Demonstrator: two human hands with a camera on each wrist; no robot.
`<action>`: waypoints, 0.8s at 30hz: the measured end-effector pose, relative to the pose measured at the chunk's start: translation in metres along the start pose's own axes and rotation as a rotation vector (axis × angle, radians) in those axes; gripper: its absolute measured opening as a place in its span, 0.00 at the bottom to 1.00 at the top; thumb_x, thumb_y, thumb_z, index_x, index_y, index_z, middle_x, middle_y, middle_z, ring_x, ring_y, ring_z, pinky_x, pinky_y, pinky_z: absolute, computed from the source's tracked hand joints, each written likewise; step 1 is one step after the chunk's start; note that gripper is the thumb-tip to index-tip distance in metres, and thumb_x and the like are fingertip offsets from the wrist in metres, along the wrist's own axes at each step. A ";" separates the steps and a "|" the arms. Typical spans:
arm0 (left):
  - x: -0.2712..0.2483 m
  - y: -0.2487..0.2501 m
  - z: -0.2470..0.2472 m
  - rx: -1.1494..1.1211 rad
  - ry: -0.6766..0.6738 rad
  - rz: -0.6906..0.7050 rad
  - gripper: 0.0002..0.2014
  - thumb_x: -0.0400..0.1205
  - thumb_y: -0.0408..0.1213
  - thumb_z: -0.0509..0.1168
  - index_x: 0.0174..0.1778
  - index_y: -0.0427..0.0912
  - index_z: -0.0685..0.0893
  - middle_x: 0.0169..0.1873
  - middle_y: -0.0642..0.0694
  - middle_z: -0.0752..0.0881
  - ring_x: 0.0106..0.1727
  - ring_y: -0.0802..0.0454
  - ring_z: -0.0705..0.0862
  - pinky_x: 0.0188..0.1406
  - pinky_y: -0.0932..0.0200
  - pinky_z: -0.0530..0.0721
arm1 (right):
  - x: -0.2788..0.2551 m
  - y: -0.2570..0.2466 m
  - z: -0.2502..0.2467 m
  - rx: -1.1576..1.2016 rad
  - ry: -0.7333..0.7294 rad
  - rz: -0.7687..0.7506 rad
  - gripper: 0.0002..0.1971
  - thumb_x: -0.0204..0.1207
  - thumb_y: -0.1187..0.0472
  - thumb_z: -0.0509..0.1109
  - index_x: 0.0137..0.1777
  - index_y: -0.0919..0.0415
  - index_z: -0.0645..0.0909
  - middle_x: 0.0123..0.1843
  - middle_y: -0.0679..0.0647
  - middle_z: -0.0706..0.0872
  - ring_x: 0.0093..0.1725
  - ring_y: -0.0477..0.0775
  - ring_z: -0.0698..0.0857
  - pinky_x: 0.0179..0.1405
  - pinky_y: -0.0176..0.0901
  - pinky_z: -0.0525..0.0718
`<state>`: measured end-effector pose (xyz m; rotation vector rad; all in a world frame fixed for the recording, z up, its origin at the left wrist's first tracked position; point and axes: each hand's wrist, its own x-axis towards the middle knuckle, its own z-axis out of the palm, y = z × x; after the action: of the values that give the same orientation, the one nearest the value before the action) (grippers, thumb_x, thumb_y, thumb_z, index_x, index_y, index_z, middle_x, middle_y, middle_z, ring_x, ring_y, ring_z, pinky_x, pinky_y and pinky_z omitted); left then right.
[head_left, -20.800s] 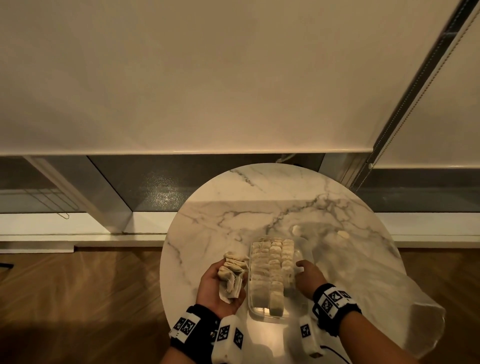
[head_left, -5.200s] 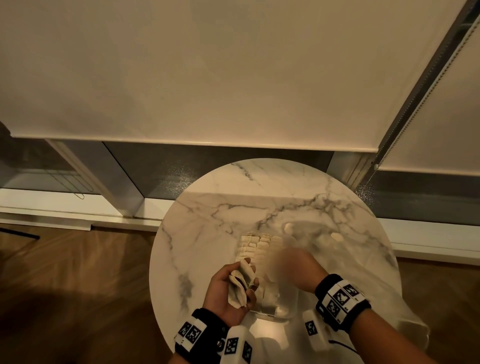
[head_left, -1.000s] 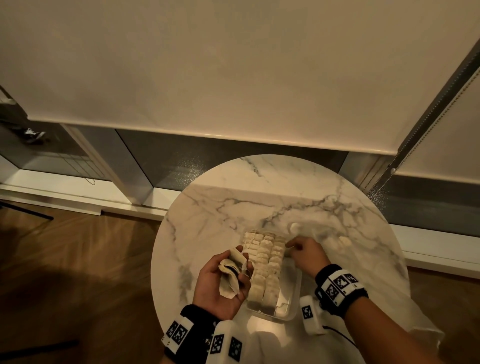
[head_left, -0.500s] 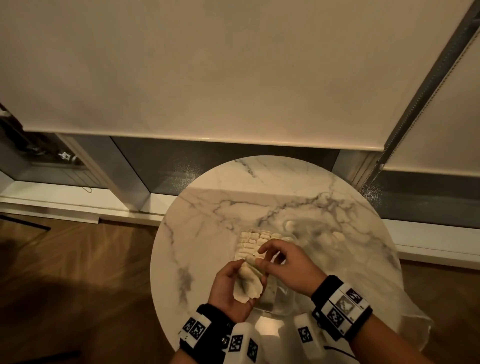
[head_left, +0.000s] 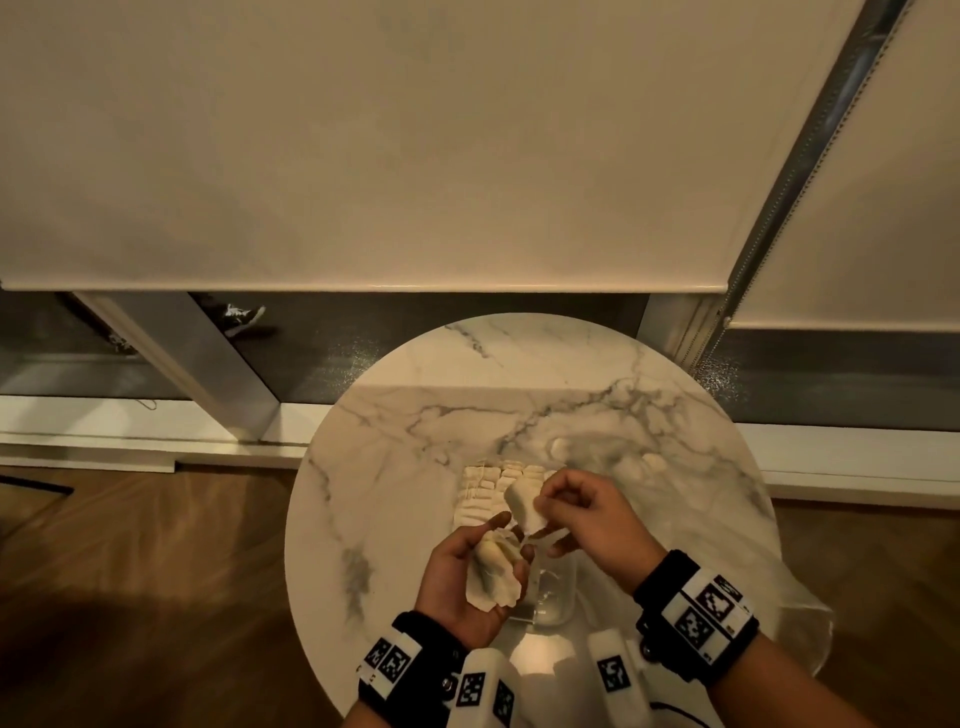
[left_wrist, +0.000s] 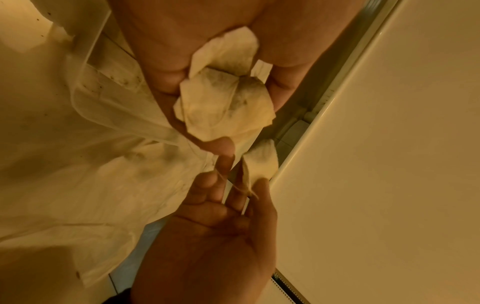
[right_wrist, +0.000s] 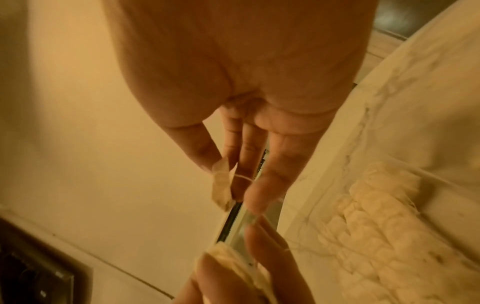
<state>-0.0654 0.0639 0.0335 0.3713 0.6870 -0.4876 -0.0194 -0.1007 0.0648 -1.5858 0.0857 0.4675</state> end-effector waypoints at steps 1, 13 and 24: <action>0.001 0.000 0.000 -0.001 -0.006 -0.008 0.11 0.78 0.33 0.60 0.52 0.37 0.84 0.43 0.37 0.85 0.41 0.39 0.84 0.33 0.55 0.87 | 0.000 -0.001 -0.001 0.088 0.014 0.033 0.03 0.80 0.71 0.69 0.45 0.66 0.79 0.37 0.61 0.84 0.34 0.58 0.89 0.26 0.45 0.86; 0.009 -0.007 -0.013 0.254 0.139 0.092 0.15 0.70 0.45 0.77 0.45 0.39 0.86 0.29 0.46 0.80 0.26 0.49 0.77 0.24 0.61 0.75 | 0.002 -0.003 -0.002 -0.040 0.025 0.050 0.07 0.80 0.71 0.65 0.48 0.62 0.85 0.38 0.59 0.83 0.27 0.55 0.83 0.19 0.39 0.73; 0.013 -0.008 -0.015 0.432 0.153 0.228 0.11 0.73 0.39 0.75 0.46 0.40 0.83 0.27 0.43 0.80 0.22 0.49 0.75 0.19 0.61 0.74 | 0.009 0.006 0.004 -0.117 -0.015 -0.045 0.10 0.76 0.67 0.75 0.55 0.57 0.84 0.35 0.58 0.86 0.32 0.55 0.85 0.32 0.49 0.87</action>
<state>-0.0691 0.0606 0.0127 0.8913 0.6750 -0.3905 -0.0144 -0.0953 0.0561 -1.6952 0.0112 0.4564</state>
